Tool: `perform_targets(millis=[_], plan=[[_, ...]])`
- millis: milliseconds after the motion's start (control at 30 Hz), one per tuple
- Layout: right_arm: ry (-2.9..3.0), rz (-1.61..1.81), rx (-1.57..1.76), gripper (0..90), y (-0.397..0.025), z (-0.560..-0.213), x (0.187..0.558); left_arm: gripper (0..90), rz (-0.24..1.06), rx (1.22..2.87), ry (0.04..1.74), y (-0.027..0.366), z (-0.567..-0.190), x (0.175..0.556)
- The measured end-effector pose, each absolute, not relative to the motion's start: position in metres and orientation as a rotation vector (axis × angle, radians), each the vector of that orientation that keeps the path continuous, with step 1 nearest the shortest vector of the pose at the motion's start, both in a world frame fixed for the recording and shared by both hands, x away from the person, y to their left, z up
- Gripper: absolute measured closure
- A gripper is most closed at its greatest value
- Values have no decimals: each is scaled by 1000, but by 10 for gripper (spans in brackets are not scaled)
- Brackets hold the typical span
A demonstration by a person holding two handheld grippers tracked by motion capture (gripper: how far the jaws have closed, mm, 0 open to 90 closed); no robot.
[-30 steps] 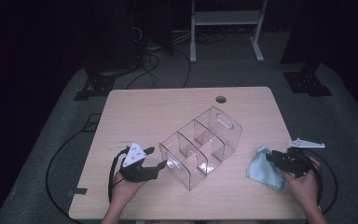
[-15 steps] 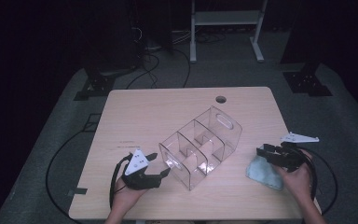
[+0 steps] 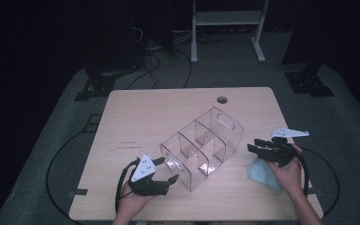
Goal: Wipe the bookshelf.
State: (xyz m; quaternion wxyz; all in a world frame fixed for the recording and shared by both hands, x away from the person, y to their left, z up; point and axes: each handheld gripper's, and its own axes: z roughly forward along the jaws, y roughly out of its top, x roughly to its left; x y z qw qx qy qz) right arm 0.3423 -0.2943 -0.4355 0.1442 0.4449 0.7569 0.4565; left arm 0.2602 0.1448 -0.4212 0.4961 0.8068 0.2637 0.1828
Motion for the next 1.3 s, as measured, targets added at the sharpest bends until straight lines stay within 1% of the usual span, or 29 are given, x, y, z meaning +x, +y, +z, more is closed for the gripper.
perform_targets(millis=[167,300,667,800,900,1033,1100,1167,1300], plan=[[2184,1329,1258,538,-292,-432,347,242,434,1957,625,136,-423,258],[2193,1328,1250,540,-289,-430,351,218,424,1969,619,130,-423,257],[2199,1348,1232,550,-278,-427,365,199,402,1979,613,116,-425,256],[2197,1352,1233,556,-273,-429,369,200,404,1996,609,109,-428,255],[2198,1363,1238,563,-271,-430,371,226,432,1992,604,106,-428,255],[2194,1354,1241,602,-268,-430,374,238,431,1989,618,103,-427,256],[2189,1349,1244,636,-265,-429,375,240,439,1991,619,101,-427,255],[2189,1344,1244,685,-263,-427,374,244,449,1990,627,100,-427,255],[2180,1312,1251,810,-260,-426,374,301,433,1989,612,104,-426,256]])
